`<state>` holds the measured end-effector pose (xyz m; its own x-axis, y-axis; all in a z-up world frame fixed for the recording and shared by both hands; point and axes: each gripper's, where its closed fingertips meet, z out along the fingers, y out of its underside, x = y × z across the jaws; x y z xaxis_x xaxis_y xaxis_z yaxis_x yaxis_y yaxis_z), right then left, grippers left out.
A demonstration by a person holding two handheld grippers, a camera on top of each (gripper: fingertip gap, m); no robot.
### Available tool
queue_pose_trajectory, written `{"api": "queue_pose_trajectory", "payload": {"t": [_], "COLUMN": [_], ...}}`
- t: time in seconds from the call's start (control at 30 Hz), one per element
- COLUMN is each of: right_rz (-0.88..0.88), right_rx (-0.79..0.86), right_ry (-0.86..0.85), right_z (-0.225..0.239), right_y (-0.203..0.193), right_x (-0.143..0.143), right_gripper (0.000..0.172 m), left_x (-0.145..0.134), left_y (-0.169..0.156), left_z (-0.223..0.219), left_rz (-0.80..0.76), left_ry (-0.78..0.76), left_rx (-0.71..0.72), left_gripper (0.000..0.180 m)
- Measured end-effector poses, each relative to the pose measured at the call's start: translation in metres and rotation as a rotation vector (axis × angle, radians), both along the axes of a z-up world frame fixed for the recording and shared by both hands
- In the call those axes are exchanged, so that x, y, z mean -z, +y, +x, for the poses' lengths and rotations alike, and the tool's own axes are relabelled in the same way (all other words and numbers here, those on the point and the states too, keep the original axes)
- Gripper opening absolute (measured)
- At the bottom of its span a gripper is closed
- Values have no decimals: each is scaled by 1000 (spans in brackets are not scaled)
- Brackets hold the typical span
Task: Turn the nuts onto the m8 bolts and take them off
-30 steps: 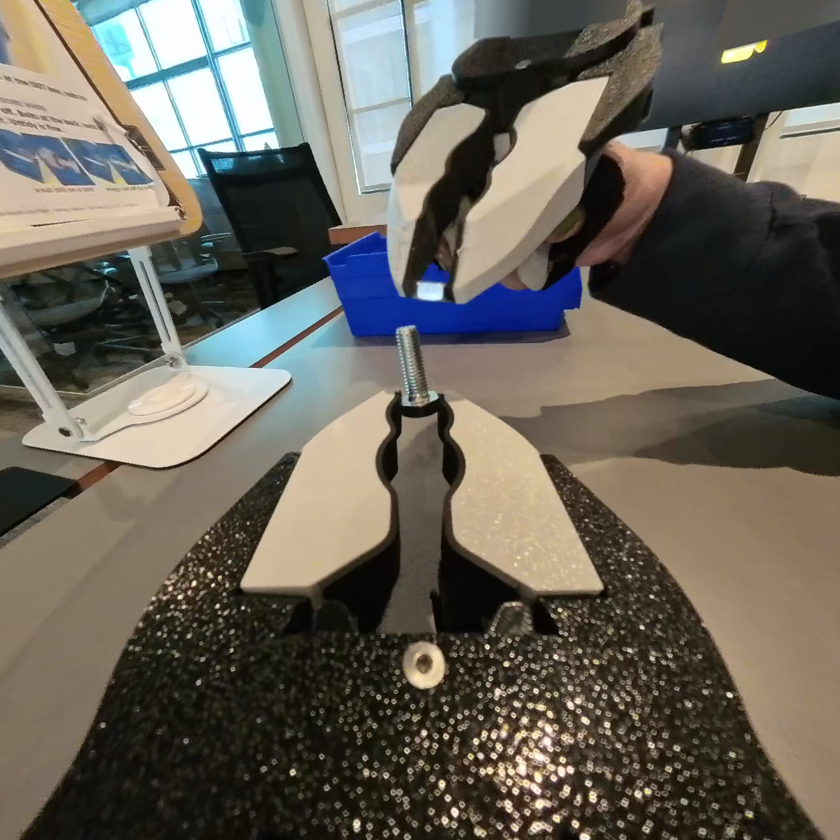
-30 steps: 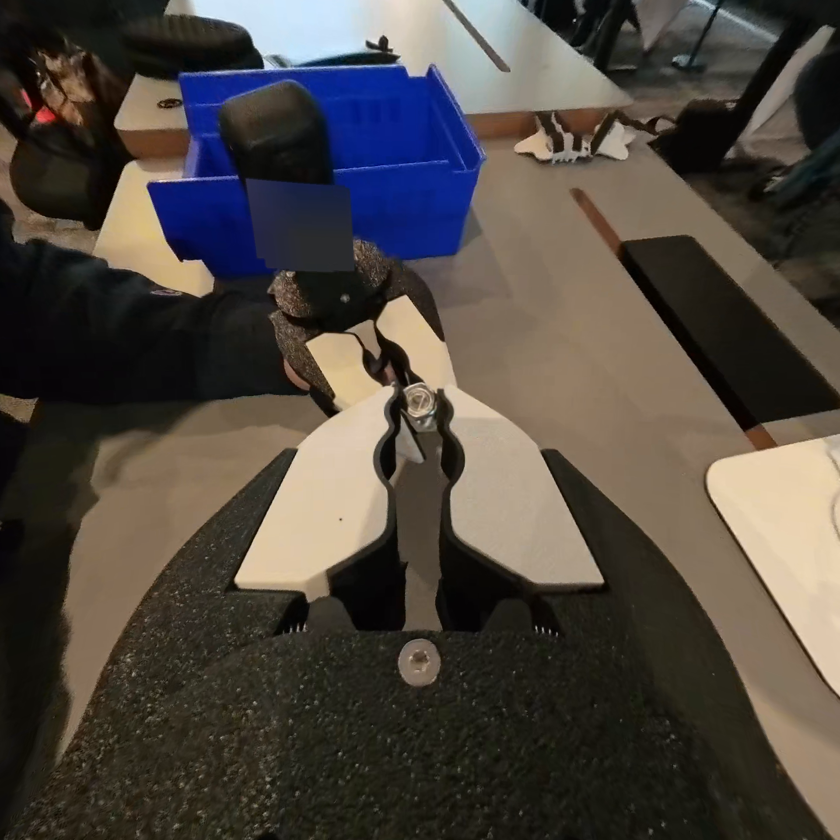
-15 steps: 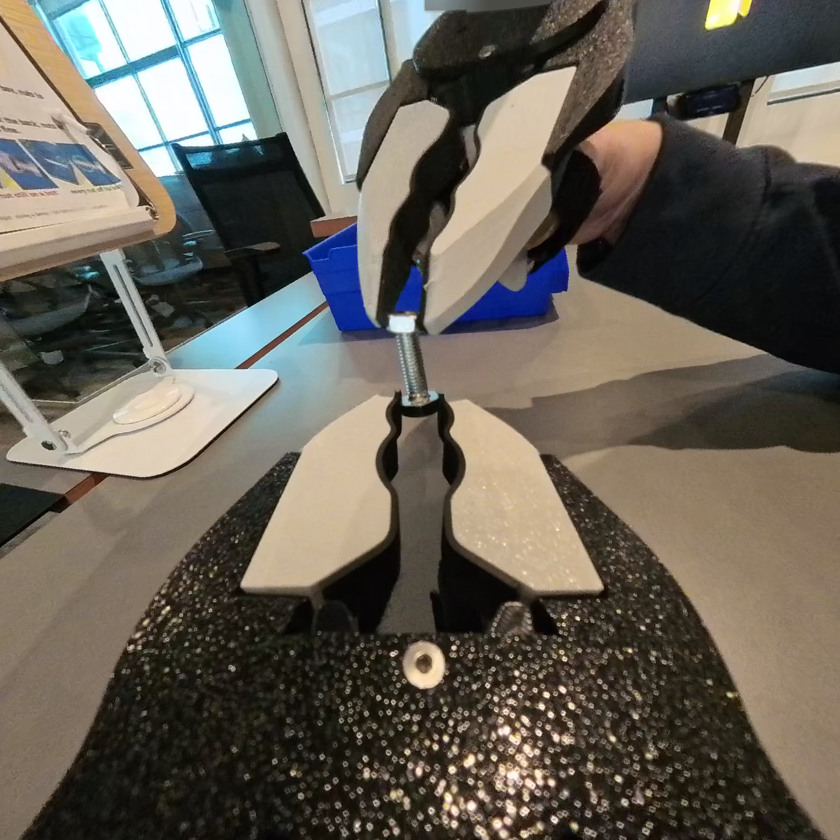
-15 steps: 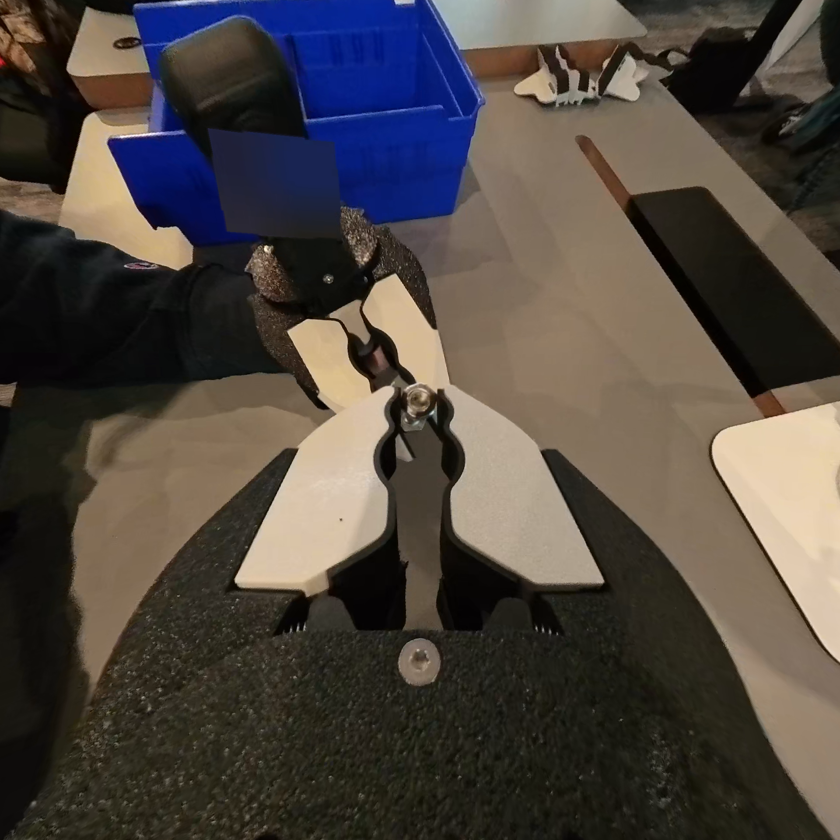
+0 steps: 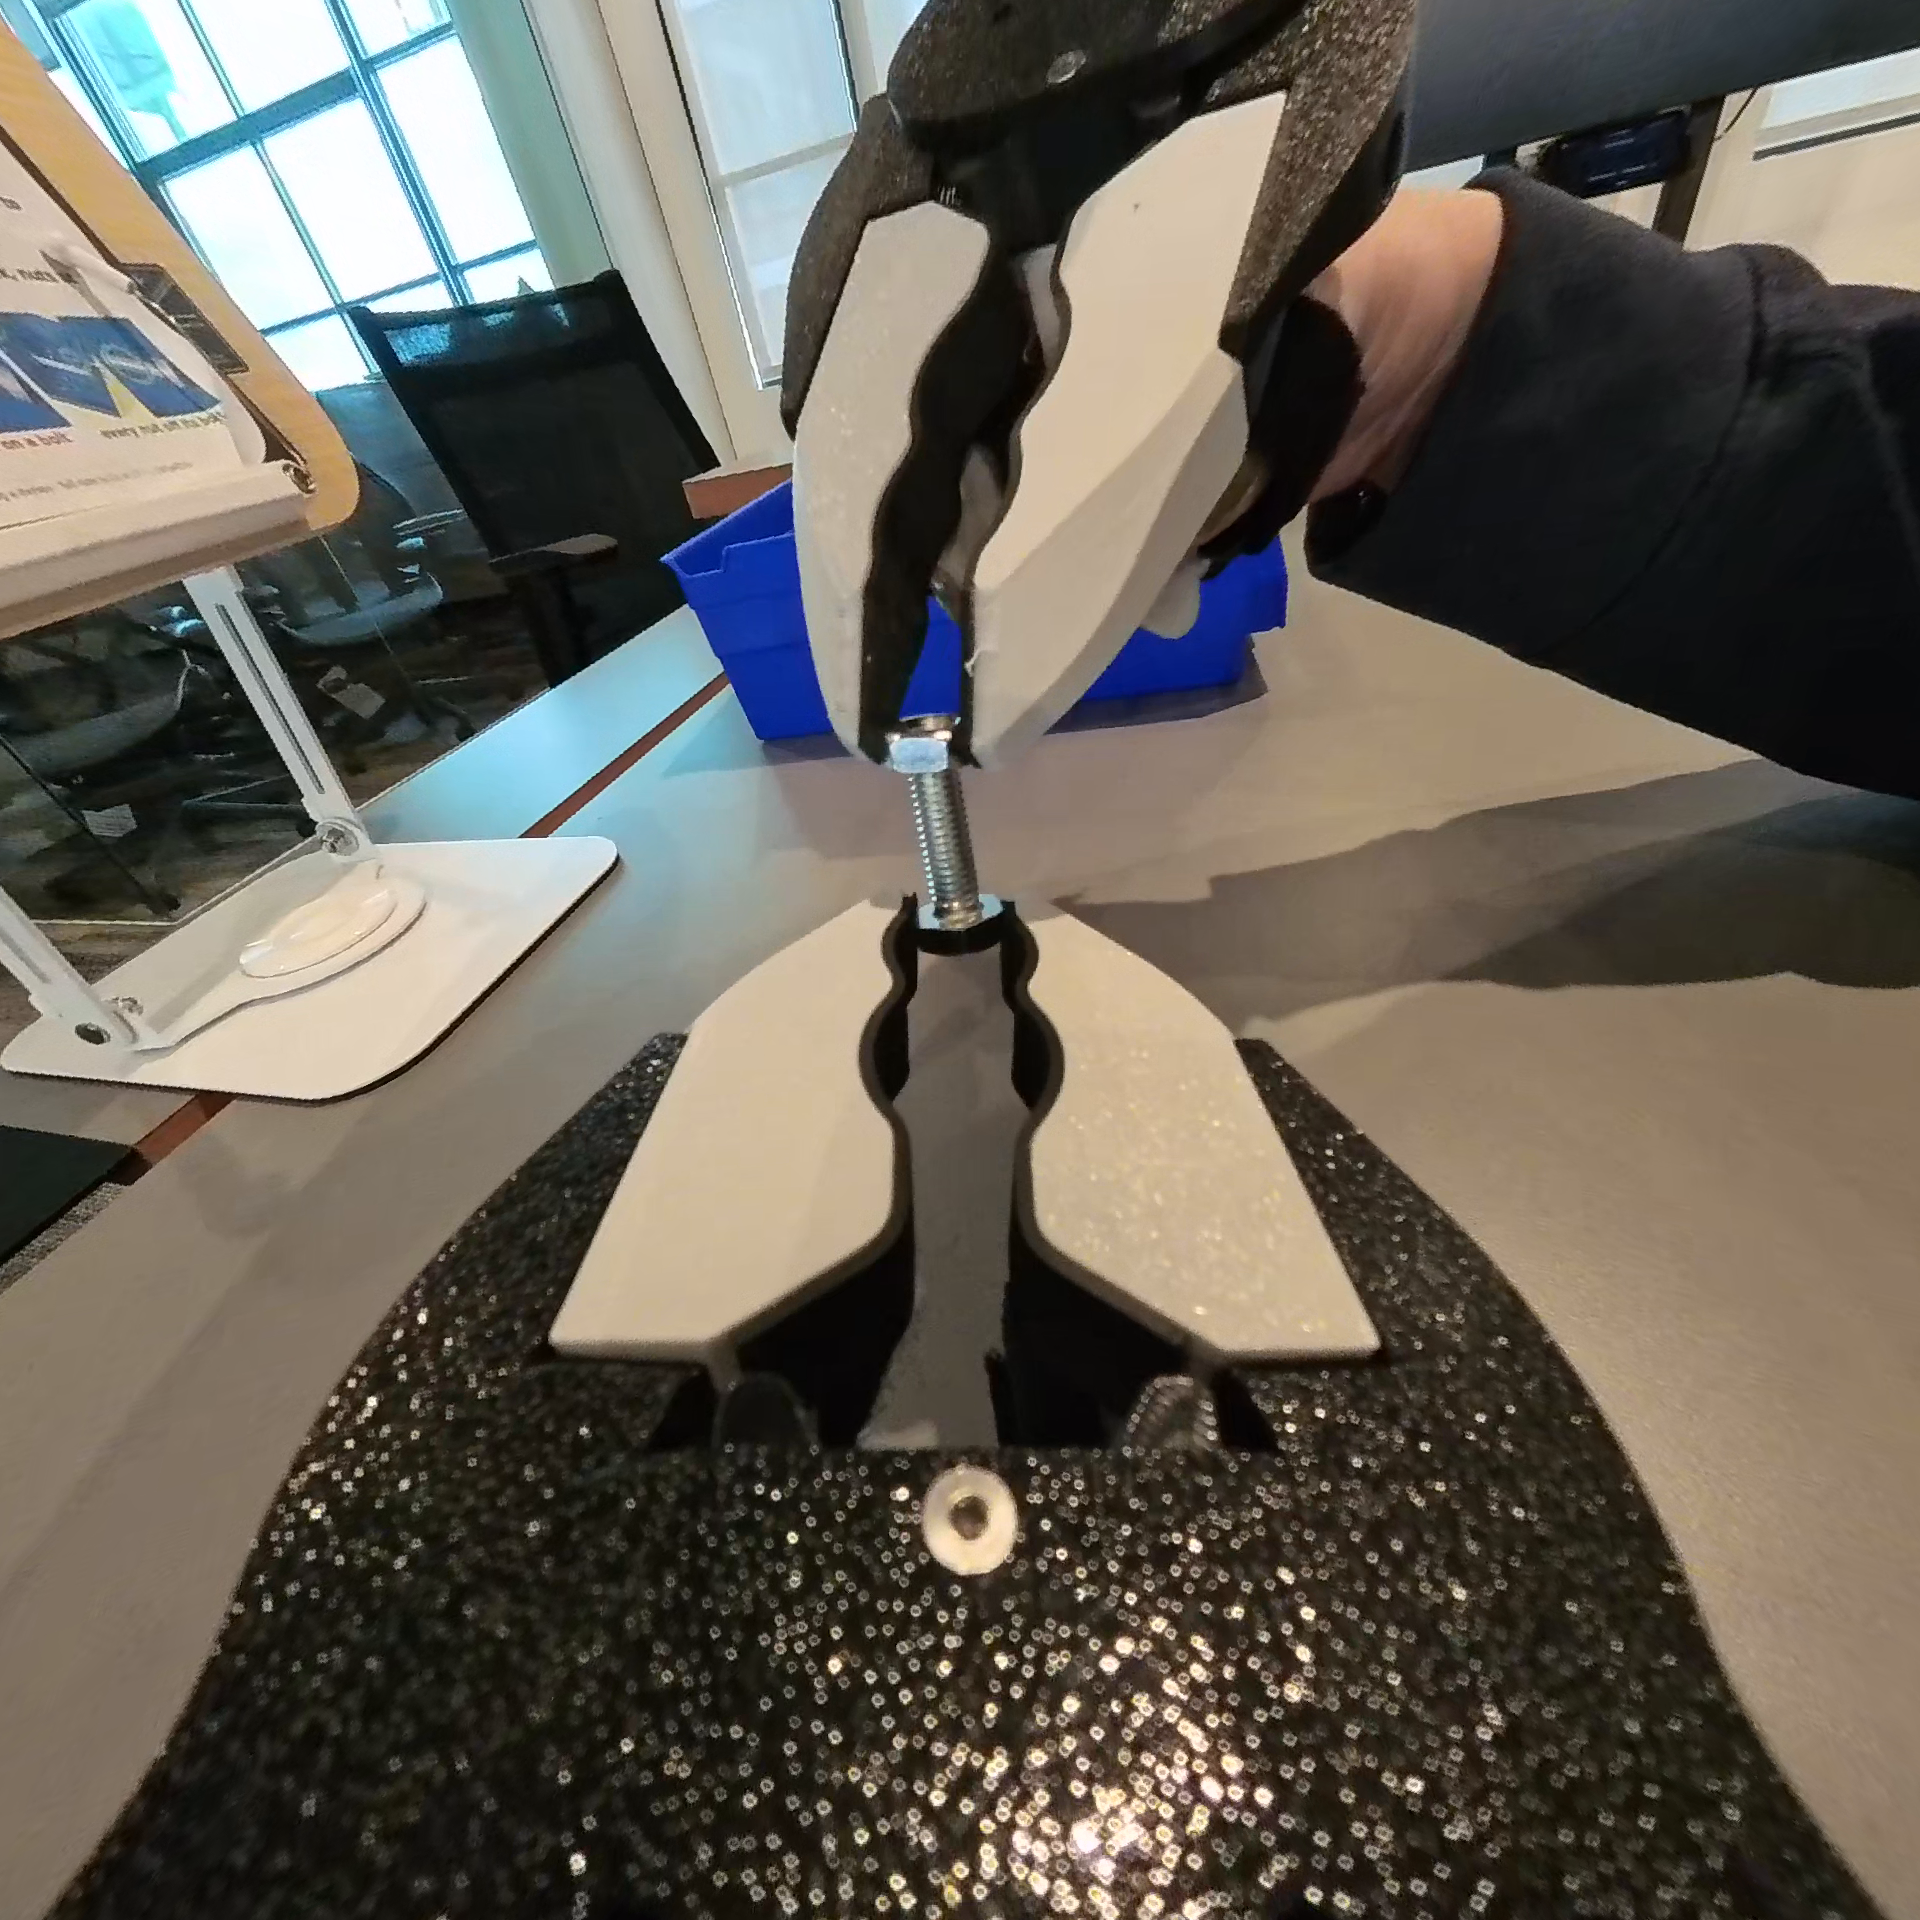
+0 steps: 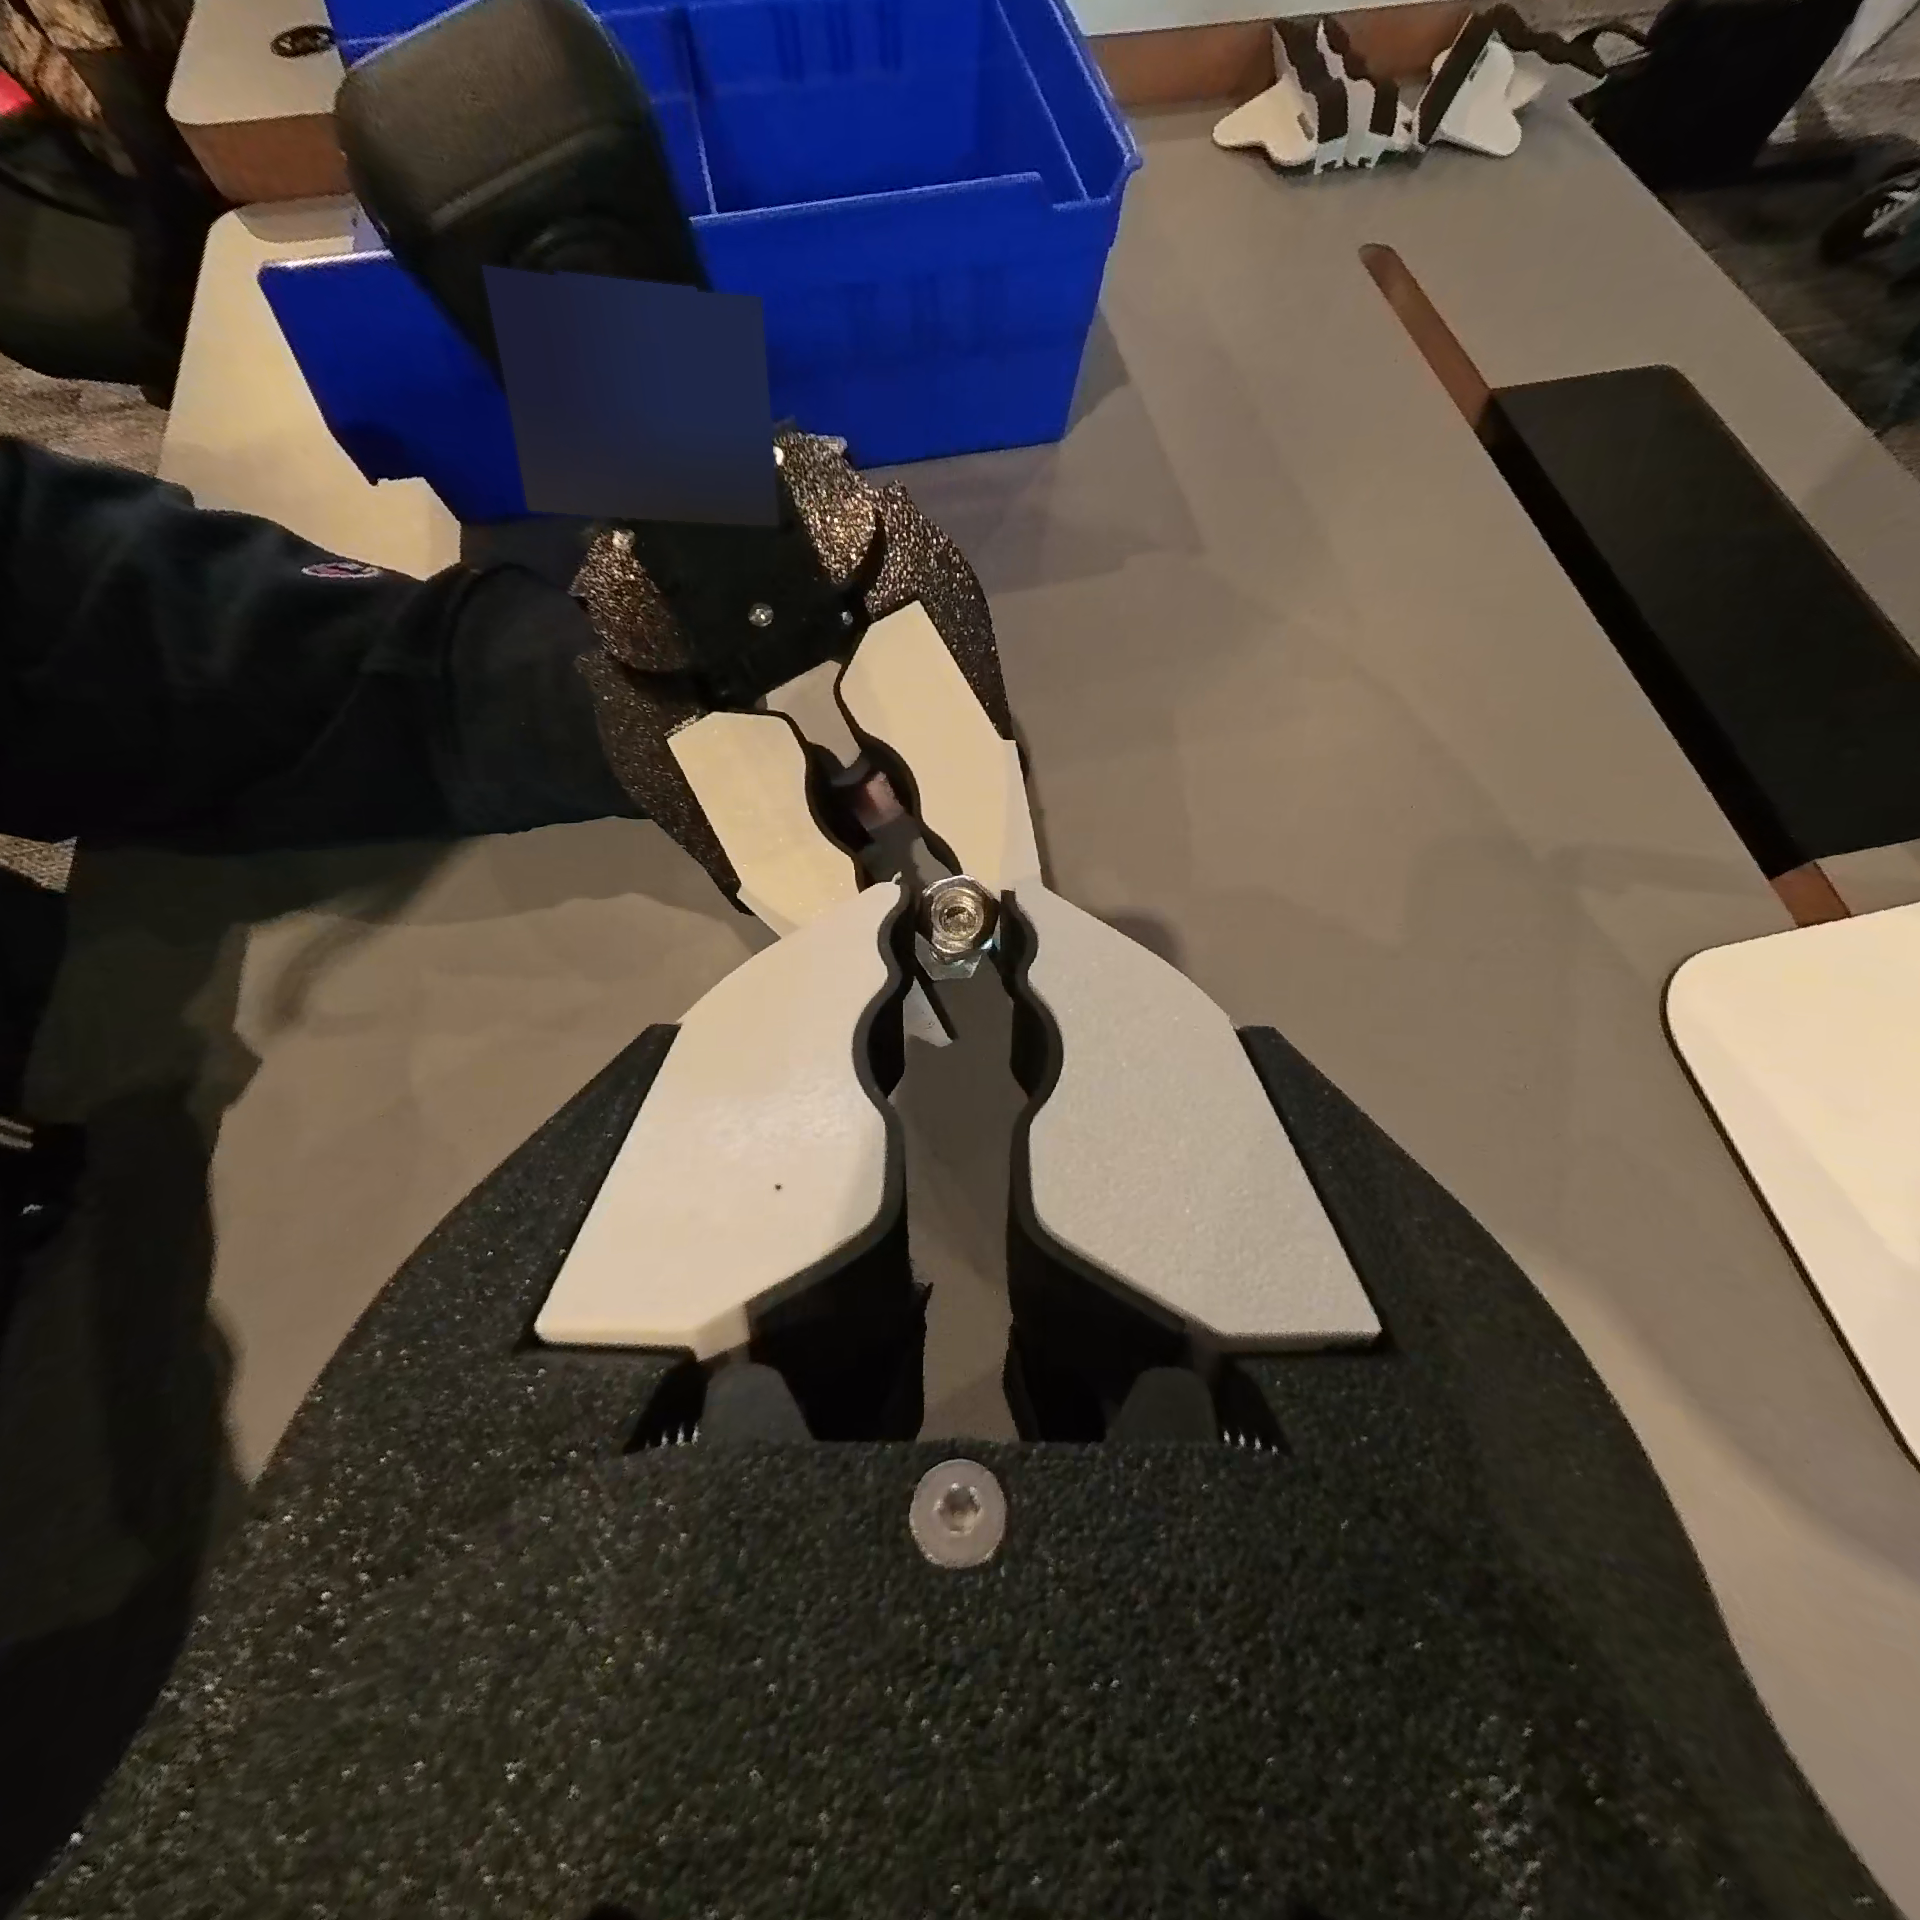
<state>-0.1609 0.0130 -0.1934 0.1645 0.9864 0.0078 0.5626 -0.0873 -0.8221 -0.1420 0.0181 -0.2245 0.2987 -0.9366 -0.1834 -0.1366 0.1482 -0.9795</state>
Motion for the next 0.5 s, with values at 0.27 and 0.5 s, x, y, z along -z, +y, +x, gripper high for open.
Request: {"api": "queue_pose_trajectory", "payload": {"t": [0.27, 0.5], "right_rz": [12, 108], "right_rx": [-7, 87], "right_ry": [24, 258], "right_z": [-3, -6], "right_y": [0, 14], "right_x": [-2, -31], "right_gripper": [24, 45], "left_x": [-2, -11], "left_y": [2, 6], "left_z": [-2, -8], "left_rz": [-9, -44], "left_ry": [-21, -101], "left_rx": [-8, -14], "left_gripper": [14, 14]}}
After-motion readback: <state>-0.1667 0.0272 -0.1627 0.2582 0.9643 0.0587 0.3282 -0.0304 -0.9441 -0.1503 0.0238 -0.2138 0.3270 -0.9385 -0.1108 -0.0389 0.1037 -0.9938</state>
